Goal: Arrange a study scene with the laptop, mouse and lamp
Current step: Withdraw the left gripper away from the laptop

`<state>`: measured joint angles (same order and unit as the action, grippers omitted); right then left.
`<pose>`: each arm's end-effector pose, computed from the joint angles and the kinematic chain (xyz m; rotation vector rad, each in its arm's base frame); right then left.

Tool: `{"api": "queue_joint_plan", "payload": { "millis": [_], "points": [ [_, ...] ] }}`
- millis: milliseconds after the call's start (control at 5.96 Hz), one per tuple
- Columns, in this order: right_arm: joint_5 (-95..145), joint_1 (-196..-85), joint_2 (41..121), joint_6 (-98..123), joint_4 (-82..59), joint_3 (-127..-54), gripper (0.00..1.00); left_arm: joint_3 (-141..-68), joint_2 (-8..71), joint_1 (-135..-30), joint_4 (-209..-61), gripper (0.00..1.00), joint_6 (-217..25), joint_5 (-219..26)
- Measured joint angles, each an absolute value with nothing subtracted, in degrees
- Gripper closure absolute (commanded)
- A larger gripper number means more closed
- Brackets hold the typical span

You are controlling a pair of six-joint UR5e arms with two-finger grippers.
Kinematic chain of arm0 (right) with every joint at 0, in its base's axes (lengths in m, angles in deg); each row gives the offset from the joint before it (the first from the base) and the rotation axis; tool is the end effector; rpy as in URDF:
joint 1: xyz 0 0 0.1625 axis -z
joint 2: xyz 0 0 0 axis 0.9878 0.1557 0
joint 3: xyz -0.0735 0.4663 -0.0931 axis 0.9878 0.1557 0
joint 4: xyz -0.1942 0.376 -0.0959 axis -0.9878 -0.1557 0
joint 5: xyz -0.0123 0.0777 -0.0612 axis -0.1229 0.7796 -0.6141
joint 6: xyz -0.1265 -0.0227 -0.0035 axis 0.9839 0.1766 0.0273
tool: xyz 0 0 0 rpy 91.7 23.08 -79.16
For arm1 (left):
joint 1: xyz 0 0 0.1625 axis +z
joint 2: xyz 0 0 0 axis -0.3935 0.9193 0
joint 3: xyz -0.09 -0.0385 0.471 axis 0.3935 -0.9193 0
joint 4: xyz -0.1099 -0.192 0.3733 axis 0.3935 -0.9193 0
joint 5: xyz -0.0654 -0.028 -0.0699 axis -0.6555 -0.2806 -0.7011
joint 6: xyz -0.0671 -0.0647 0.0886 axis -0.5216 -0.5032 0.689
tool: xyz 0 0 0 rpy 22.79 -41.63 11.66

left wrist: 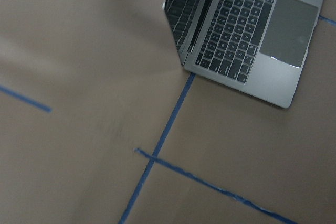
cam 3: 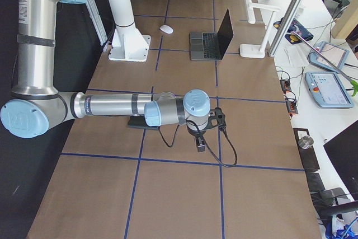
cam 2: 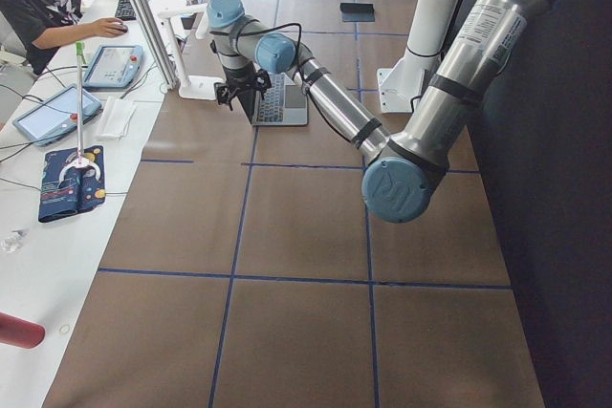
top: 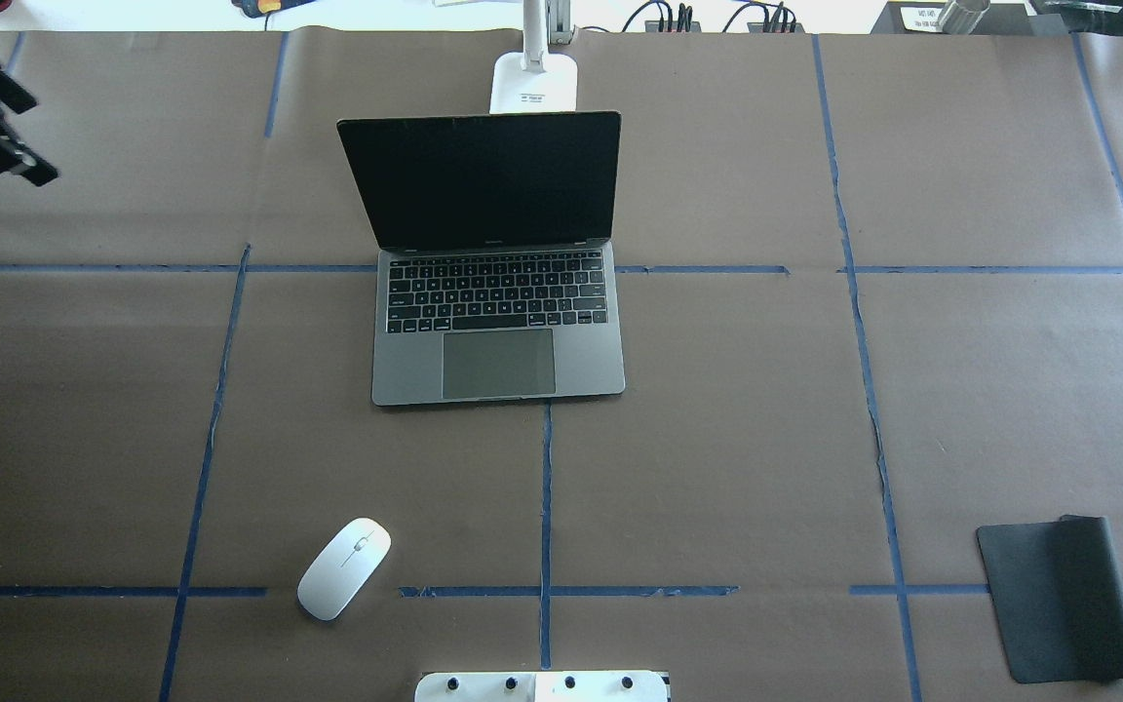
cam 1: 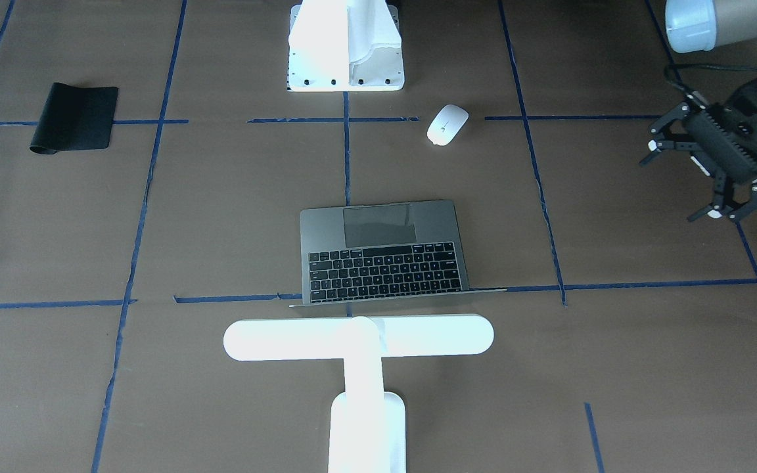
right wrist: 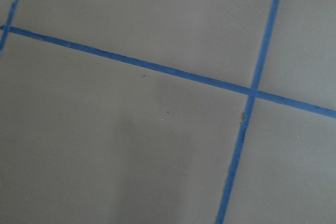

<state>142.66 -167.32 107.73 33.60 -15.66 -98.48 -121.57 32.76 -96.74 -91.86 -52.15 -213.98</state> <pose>0.0031 -0.4734 0.6674 0.2186 -0.8808 -0.2352 0.1398 -0.6024 0.3933 0.4609 0.8282 0.8958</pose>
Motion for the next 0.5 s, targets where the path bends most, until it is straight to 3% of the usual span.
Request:
{"api": "queue_joint_plan", "payload": {
  "millis": [335,503],
  "points": [
    [143.5,-161.8,110.5,23.0,-11.7,-106.1,0.00,-120.9,22.2,-107.3,-89.5,0.00,-49.0,-213.8],
    [141.8,-159.3,115.7,13.5,-9.4,-110.9,0.01,-119.8,16.6,-112.8,-89.4,0.00,-43.4,-213.8]
  ]
}}
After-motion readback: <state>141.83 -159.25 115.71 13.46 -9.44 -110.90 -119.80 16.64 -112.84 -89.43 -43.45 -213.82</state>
